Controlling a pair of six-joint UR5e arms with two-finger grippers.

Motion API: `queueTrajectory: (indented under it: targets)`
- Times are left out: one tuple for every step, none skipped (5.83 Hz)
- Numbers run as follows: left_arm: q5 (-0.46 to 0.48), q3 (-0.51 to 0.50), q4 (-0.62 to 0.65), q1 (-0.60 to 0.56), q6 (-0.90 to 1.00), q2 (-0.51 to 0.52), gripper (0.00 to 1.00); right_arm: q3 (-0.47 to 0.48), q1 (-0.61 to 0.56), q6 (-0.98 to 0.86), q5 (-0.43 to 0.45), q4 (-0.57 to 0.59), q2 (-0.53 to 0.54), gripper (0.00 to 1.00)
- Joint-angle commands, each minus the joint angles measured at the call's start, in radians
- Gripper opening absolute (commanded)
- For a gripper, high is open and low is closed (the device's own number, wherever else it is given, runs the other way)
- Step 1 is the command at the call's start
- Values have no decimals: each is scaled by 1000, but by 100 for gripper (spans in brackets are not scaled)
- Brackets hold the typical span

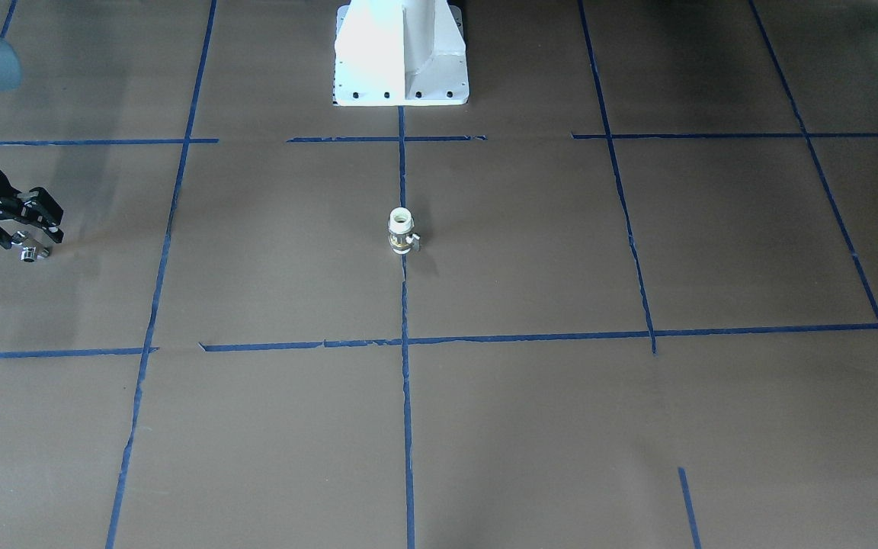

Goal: Assemble PPR valve and pipe with both arms
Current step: 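Lower the right gripper onto the chrome valve piece and grasp it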

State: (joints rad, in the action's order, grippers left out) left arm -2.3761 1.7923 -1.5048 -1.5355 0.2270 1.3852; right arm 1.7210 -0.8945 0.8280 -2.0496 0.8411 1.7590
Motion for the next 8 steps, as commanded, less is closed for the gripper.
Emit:
queueTrajectory:
  targets:
    - [0,1,0,0,-2,0,100,-1,-4,-12,2,1,2,81]
    - [0,1,0,0,-2,0,100,-1,-4,-12,5,3,5,80]
    - [0,1,0,0,-2,0,100,-1,-12,-12,5,3,10,43]
    - [0,1,0,0,-2,0,100,2,-18,-12,6,3,13,8]
    - [0,1,0,0,-2,0,100,0,-18,-12,5,3,11,2]
    - [0,2,0,0,0,0,100,2,-24,-12,-4,6,7,0]
    - [0,1,0,0,-2,-2,100,3,-44,-12,-12,9,-1,0]
    - [2,-1,2,0,-30,0,100,41,-55,-9,-17,106,-45,0]
